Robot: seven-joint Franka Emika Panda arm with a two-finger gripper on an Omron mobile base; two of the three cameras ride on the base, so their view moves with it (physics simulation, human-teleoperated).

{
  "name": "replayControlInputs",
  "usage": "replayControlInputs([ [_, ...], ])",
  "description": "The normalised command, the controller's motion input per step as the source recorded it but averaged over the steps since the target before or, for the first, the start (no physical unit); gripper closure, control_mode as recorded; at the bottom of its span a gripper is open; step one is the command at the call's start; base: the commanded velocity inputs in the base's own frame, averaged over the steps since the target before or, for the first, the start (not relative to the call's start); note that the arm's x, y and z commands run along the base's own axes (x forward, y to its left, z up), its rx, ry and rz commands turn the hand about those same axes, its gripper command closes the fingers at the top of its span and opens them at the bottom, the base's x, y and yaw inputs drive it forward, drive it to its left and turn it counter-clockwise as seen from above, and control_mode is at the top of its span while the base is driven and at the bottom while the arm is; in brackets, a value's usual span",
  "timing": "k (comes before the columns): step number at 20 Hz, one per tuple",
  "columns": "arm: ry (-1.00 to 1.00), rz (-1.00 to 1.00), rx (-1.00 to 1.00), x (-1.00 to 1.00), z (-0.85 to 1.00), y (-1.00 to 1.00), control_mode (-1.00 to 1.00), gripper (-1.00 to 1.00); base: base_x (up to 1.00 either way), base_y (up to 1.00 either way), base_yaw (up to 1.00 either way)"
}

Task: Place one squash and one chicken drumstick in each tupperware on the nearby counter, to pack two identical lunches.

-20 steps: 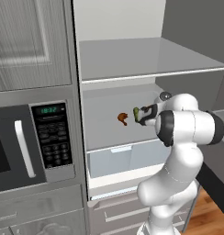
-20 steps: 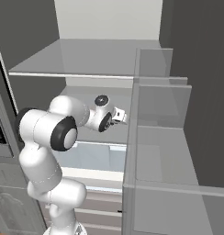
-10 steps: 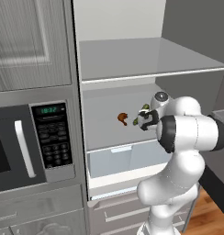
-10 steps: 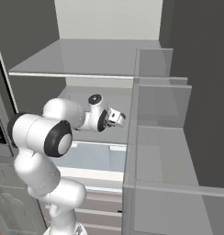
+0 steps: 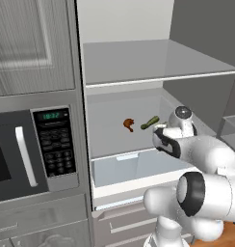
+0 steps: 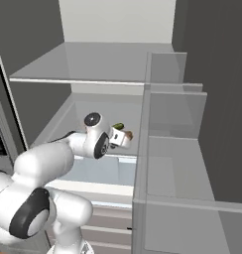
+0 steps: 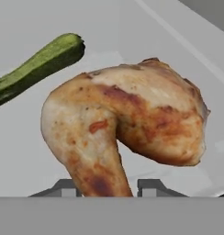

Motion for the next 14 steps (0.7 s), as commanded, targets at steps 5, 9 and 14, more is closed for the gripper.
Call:
replayControlInputs([
  [5,0.00,0.09,0.00,-1.00,0.90,0.09,-1.00,1.00,0.00,0.00,0.00],
  [9,0.01,0.03,0.01,-1.00,0.80,0.03,-1.00,1.00,0.00,0.00,0.00],
  [14,0.08,0.01,0.00,-1.00,0.52,0.02,-1.00,1.00,0.00,0.00,0.00],
])
